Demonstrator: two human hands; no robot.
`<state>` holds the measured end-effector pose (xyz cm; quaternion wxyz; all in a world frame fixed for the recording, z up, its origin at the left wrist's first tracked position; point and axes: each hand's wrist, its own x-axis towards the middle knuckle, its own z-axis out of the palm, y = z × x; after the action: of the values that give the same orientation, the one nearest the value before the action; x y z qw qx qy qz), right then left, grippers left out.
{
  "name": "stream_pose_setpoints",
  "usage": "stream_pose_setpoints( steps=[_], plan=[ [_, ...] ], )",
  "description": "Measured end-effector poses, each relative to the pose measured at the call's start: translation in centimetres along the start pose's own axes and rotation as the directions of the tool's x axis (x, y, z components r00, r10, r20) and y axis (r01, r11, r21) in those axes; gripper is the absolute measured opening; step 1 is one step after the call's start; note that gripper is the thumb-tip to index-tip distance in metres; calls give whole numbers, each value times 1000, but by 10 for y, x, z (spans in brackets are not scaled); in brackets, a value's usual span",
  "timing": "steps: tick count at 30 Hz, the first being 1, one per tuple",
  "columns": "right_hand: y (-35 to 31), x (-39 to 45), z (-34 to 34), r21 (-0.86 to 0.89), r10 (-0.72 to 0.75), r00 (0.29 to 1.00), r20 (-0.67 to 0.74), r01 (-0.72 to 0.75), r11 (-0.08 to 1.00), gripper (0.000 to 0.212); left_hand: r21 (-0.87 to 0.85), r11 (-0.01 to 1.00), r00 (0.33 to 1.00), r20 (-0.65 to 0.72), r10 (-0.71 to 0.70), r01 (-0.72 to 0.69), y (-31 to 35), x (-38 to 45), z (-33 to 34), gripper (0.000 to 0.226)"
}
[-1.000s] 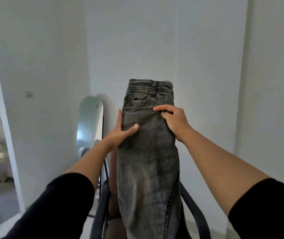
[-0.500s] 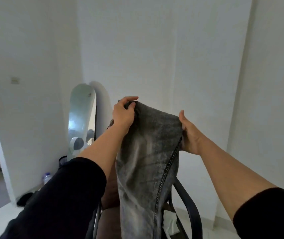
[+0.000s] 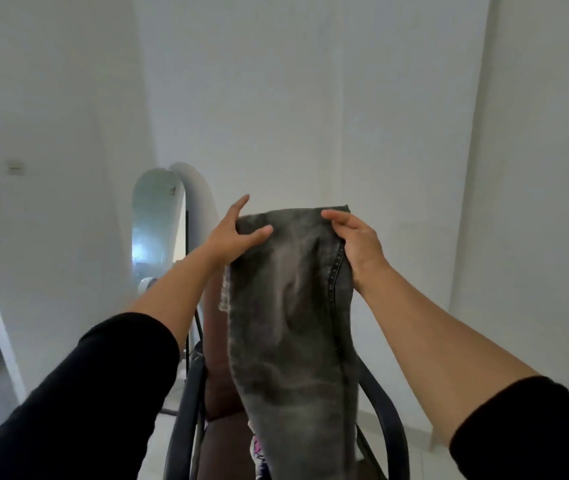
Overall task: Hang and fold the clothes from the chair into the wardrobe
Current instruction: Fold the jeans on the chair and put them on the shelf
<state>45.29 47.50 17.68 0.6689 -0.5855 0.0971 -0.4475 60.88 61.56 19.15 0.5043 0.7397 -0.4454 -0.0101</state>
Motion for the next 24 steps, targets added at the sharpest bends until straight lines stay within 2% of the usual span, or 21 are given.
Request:
stream_pose_setpoints(
  steps=[2, 4, 5, 7, 9, 10, 11, 13, 15, 17, 20, 22, 24],
  plan=[
    [-5, 8, 8, -14, -12, 1000, -5, 12, 1000, 34, -147, 987, 998, 0, -58, 58, -15, -15, 10, 81],
    [-7, 15, 16, -51, -25, 1000, 0, 25, 998, 35, -333, 922, 980, 87, -177, 196, -24, -28, 26, 86],
    [-7, 19, 19, -63, -28, 1000, 8, 28, 998, 36, -395, 867, 951, 178, -251, 303, -27, -33, 33, 88],
    [-7, 23, 22, -97, -19, 1000, 19, 20, 995, 36, -449, 733, 847, 410, -339, 511, -29, -42, 43, 93],
    [-9, 25, 19, -175, -2, 1000, 25, 7, 984, 31, -453, 665, 764, 576, -290, 594, -33, -47, 46, 108],
    [-11, 26, 15, -231, 16, 999, 29, -9, 973, 25, -452, 684, 765, 595, -246, 572, -34, -50, 45, 110],
    [-15, 27, 10, -289, 49, 998, 33, -37, 957, 17, -466, 717, 801, 558, -217, 519, -34, -50, 44, 104],
    [-26, 30, -7, -398, 146, 989, 17, -127, 909, 10, -537, 753, 907, 374, -193, 381, -28, -49, 42, 83],
    [-34, 34, -27, -432, 213, 977, -25, -203, 879, 17, -597, 765, 968, 200, -151, 242, -22, -46, 40, 68],
    [-37, 30, -45, -329, 228, 974, -12, -219, 918, 33, -612, 780, 992, 74, -106, 129, -9, -42, 43, 54],
    [-28, 15, -65, -64, 184, 980, 80, -179, 982, 53, -577, 817, 992, -94, -80, 11, 22, -31, 54, 43],
    [-20, 1, -75, 13, 176, 977, 117, -179, 984, 61, -548, 834, 985, -169, -32, -67, 43, -23, 59, 41],
    [-15, -11, -80, 18, 175, 974, 146, -180, 984, 68, -531, 840, 984, -176, 22, -114, 58, -15, 62, 39]
  ],
)
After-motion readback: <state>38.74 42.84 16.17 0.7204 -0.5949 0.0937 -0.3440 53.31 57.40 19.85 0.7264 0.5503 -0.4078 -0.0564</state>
